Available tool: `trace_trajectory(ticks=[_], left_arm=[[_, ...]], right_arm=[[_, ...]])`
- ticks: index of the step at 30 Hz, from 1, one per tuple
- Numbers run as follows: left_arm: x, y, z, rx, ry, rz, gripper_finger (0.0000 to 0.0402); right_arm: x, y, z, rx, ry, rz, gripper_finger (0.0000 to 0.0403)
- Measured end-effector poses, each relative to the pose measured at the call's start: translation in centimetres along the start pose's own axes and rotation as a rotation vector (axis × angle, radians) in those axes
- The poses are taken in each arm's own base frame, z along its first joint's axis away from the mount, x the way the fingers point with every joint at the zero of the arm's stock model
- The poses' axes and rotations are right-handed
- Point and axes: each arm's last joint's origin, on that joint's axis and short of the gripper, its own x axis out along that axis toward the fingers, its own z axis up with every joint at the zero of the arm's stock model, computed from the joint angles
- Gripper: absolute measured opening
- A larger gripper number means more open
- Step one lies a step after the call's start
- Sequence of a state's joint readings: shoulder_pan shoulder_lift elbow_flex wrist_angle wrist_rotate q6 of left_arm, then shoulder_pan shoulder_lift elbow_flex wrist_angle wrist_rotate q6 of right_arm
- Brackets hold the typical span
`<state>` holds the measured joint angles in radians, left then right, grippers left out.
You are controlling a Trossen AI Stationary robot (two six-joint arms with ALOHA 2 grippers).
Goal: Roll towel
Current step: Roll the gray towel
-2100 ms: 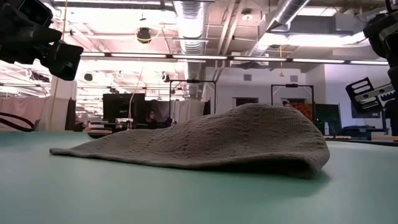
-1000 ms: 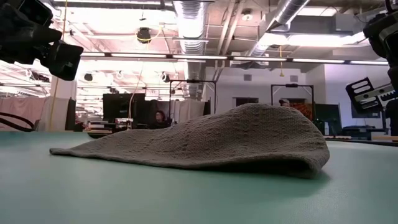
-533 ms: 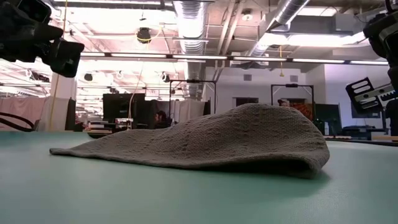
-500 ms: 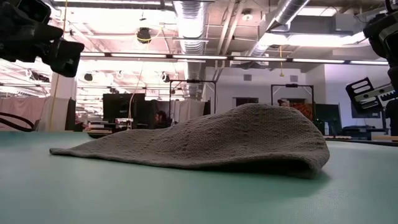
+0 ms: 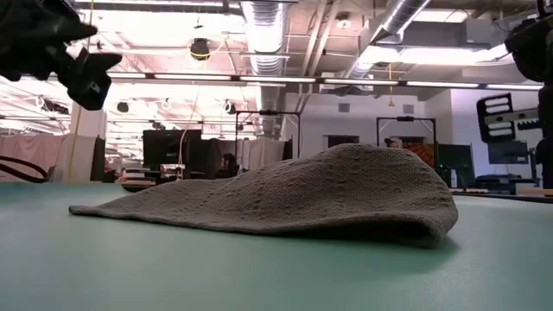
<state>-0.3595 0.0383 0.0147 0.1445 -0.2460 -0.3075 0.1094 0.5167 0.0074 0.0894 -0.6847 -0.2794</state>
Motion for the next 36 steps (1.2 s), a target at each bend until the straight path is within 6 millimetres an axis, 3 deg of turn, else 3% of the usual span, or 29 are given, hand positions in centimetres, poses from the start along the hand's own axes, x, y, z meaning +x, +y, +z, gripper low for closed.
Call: trace_trajectory(ticks=[6,12,20,25,31,36], left_arm=[[-0.1,0.4,0.8,-0.149,-0.136,0.171,0.018],[-0.4,1.0,1.4,-0.187,-0.274,0.407,0.018],[1.4,0.6,0.8,-0.137,-0.157,0.322,0.018],[4.6,0.3,0.6,-0.045,0.03,0.384,0.018],[10.4,-1.8,0.8,0.088,0.378,0.251,0.018],[14.2,-2.6,1.1,0.215,0.611,0.439,0.018]], right_arm=[[-0.3,-0.7,1.2,-0.034,-0.071,-0.084,0.0031],[-0.8,-1.4,3.2,-0.299,-0.21,-0.219,0.0031],[-1.3,-1.5,4.9,-0.402,-0.343,-0.345,0.0031],[-1.6,-1.8,5.5,-0.382,-0.397,-0.422,0.0031],[-1.2,-2.2,5.4,-0.172,-0.417,-0.421,0.0031],[-0.3,-2.0,5.3,-0.113,-0.409,-0.362,0.0031]])
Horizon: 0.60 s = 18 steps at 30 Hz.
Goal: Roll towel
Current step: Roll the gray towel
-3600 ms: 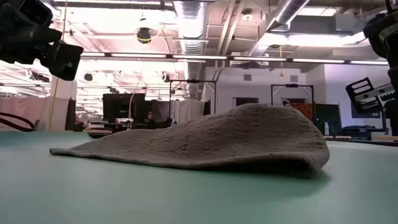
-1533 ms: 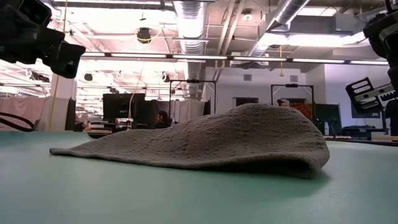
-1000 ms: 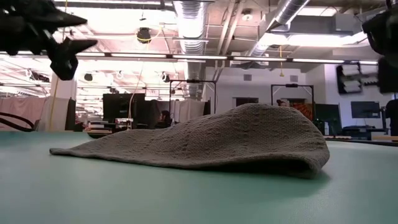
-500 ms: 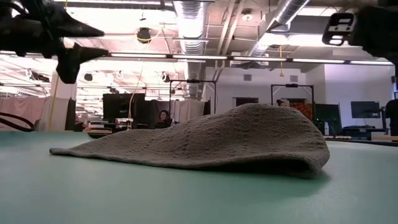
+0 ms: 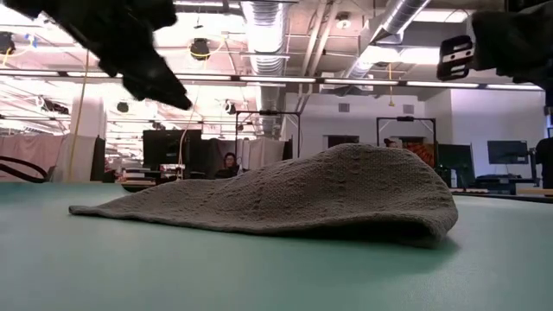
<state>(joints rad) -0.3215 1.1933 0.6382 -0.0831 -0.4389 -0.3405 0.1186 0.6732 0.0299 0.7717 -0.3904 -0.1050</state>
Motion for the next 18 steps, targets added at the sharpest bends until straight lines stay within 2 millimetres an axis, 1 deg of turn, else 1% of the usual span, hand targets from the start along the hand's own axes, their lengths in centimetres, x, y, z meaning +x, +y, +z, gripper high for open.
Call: trace_trajectory(ticks=[3,5,7,10,14,18], left_arm=[[2.1,0.6,1.5,0.041,0.031,0.174,0.018],[3.9,2.1,2.3,0.044,0.072,0.244,0.018],[5.7,4.0,2.9,0.038,0.128,0.259,0.018],[7.9,7.3,2.8,0.023,0.229,0.25,0.018],[9.6,11.3,1.9,0.009,0.318,0.247,0.018],[10.7,13.8,1.4,0.045,0.335,0.212,0.018]], right_arm=[[0.4,0.2,-0.1,0.003,-0.003,-0.016,0.0031],[0.7,0.1,0.0,0.009,-0.02,-0.082,0.0031],[1.2,-0.3,0.3,0.052,-0.026,-0.154,0.0031],[2.1,-0.5,0.5,0.073,0.012,-0.194,0.0035],[3.2,-0.6,-0.1,0.038,0.108,-0.26,0.0049],[4.2,-1.1,-0.5,0.022,0.163,-0.29,0.0064]])
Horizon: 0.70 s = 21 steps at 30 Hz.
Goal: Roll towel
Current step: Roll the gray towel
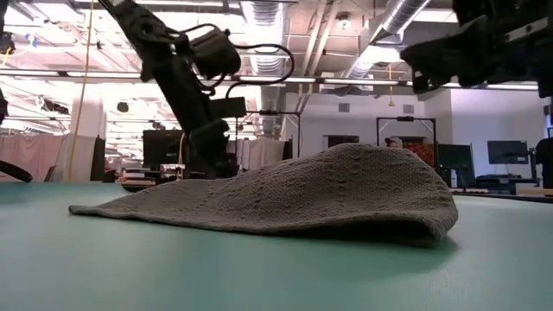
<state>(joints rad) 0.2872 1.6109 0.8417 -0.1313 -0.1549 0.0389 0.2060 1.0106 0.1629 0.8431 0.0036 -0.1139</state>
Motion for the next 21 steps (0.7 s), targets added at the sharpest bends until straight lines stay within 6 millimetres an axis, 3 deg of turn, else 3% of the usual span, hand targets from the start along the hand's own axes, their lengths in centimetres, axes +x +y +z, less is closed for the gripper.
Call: trace_trajectory(ticks=[7,16,18,21], left_arm=[[1.7,1.8,-0.7,0.037,0.032,-0.134,0.018],[4.0,1.2,-1.8,0.065,0.09,-0.148,0.0175],[4.2,0.8,-1.9,0.06,0.102,-0.136,0.0155],[3.8,0.1,-1.8,0.046,0.103,-0.135,0.0089]], right_arm=[[1.4,-0.2,-0.4,0.001,0.057,-0.006,0.0093],[1.7,-0.1,-0.5,0.015,0.066,0.002,0.0116],[1.7,0.1,-0.5,0.033,0.064,0.011,0.0117],[1.7,0.6,-0.5,0.034,0.063,0.034,0.0117]])
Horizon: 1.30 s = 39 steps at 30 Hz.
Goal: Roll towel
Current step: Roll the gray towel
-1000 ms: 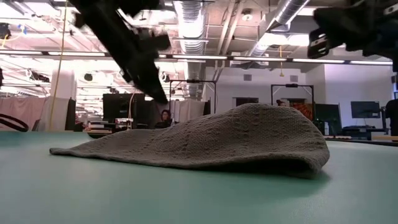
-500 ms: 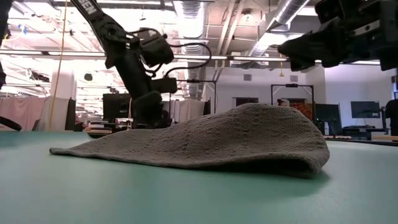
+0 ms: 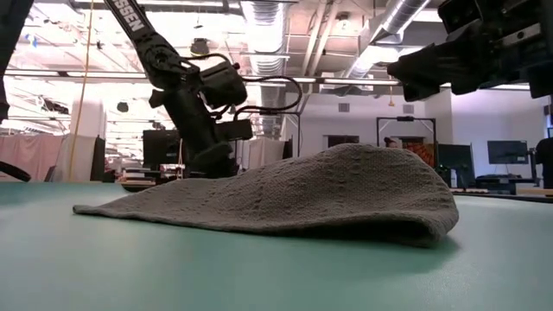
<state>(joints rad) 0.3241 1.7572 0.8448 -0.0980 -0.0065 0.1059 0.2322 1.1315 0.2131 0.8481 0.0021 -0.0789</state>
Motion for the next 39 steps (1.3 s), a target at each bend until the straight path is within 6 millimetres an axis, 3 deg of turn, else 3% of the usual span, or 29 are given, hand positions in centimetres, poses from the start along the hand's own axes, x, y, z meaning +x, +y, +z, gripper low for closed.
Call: trace_trajectory(ticks=[3,8,12,17,21,24,27,34,39], left_arm=[[-1.0,-0.9,0.4,-0.019,-0.02,-0.01,0.0018],[-4.5,-2.1,1.6,-0.033,-0.131,-0.037,0.0003],[-9.5,-2.6,3.9,-0.034,-0.319,-0.051,0.0001],[-17.9,-3.6,6.7,0.015,-0.621,-0.085,0.0],[-23.4,-5.1,7.3,0.096,-0.804,-0.132,0.0],[-26.3,-6.6,7.2,0.159,-0.919,-0.187,0.0],[-27.5,-8.1,6.9,0.212,-0.987,-0.201,0.0],[-28.2,-10.1,6.7,0.293,-1.035,-0.23,0.0],[-28.5,-11.2,6.4,0.363,-1.055,-0.365,0.0]], right_arm=[[0.0,0.5,0.0,-0.002,-0.002,0.023,0.0117],[-0.1,1.3,0.2,-0.005,-0.011,0.064,0.0117],[-0.5,2.0,0.7,-0.004,-0.034,0.104,0.0117],[-1.1,3.5,1.3,0.068,-0.053,0.186,0.0117],[-1.5,4.4,1.7,0.05,-0.077,0.212,0.0117],[-1.6,4.6,1.9,0.045,-0.09,0.152,0.0116],[-1.6,4.3,2.0,0.062,-0.097,0.057,0.0116],[-1.4,4.1,2.4,0.072,-0.113,-0.013,0.0116],[-0.7,3.1,3.4,0.021,-0.084,-0.236,0.0117]])
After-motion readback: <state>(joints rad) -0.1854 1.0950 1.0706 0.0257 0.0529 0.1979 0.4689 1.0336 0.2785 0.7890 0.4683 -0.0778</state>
